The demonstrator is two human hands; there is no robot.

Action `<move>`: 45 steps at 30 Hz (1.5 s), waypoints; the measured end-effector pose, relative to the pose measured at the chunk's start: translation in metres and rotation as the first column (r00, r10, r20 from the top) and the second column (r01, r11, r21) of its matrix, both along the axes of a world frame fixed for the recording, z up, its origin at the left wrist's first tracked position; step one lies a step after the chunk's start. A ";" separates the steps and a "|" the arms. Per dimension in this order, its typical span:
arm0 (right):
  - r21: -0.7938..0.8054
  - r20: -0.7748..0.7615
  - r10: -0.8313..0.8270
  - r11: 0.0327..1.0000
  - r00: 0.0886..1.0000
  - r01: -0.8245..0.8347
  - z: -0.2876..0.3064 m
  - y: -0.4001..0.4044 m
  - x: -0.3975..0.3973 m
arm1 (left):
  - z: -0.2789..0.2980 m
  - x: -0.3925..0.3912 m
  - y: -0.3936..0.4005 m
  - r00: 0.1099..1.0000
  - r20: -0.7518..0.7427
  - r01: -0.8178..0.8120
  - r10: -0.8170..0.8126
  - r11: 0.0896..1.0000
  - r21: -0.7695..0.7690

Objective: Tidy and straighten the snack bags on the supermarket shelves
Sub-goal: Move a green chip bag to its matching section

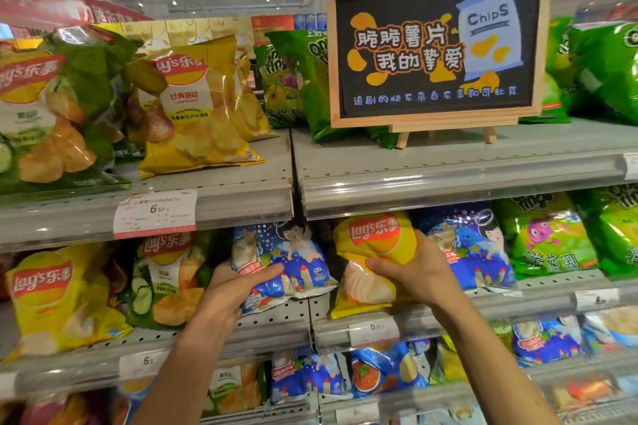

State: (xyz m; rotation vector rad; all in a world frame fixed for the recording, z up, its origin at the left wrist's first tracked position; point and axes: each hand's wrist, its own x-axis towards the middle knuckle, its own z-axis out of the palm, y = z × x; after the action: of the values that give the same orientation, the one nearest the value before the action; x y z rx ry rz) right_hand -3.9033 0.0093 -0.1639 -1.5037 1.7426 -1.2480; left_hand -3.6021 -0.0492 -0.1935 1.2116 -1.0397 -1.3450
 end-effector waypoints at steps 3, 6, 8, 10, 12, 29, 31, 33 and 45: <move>-0.041 0.024 -0.039 0.998 0.999 0.040 -0.001 0.017 -0.020 | -0.002 -0.014 0.006 0.999 0.014 0.053 -0.052 0.999 -0.007; -0.064 0.065 -0.109 0.992 0.992 0.113 -0.008 0.037 -0.042 | -0.004 -0.038 0.010 0.997 0.041 0.073 -0.072 0.997 -0.023; -0.090 0.126 -0.138 0.985 0.982 0.150 -0.013 0.051 -0.056 | -0.004 -0.055 0.011 0.996 0.052 0.081 -0.079 0.996 -0.035; -0.108 0.174 -0.157 0.978 0.972 0.177 -0.018 0.063 -0.065 | -0.004 -0.074 0.010 0.993 0.067 0.097 -0.094 0.994 -0.055; -0.126 0.188 -0.183 0.970 0.965 0.209 -0.023 0.072 -0.073 | -0.007 -0.093 0.010 0.993 0.075 0.098 -0.092 0.992 -0.078; -0.142 0.245 -0.096 0.981 0.965 0.133 -0.031 0.091 -0.010 | -0.013 -0.099 0.039 0.813 0.578 0.221 -0.068 0.955 -0.199; -0.142 0.225 -0.074 0.984 0.972 0.107 -0.031 0.087 0.015 | -0.015 -0.069 0.057 0.747 0.660 0.174 0.081 0.934 -0.313; -0.143 0.190 -0.050 0.987 0.981 0.078 -0.031 0.080 0.042 | -0.015 -0.037 0.072 0.685 0.696 0.149 0.216 0.894 -0.423; -0.251 -0.019 -0.051 0.967 0.999 0.045 -0.020 0.000 0.162 | -0.053 0.120 0.103 0.250 0.812 0.199 0.527 0.793 -0.576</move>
State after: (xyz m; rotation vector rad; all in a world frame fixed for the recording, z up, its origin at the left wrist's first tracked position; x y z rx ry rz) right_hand -3.7416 0.0092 -0.1836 -1.6312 1.6959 -1.5281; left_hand -3.4816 0.0537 -0.2462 1.5707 -1.9141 0.2137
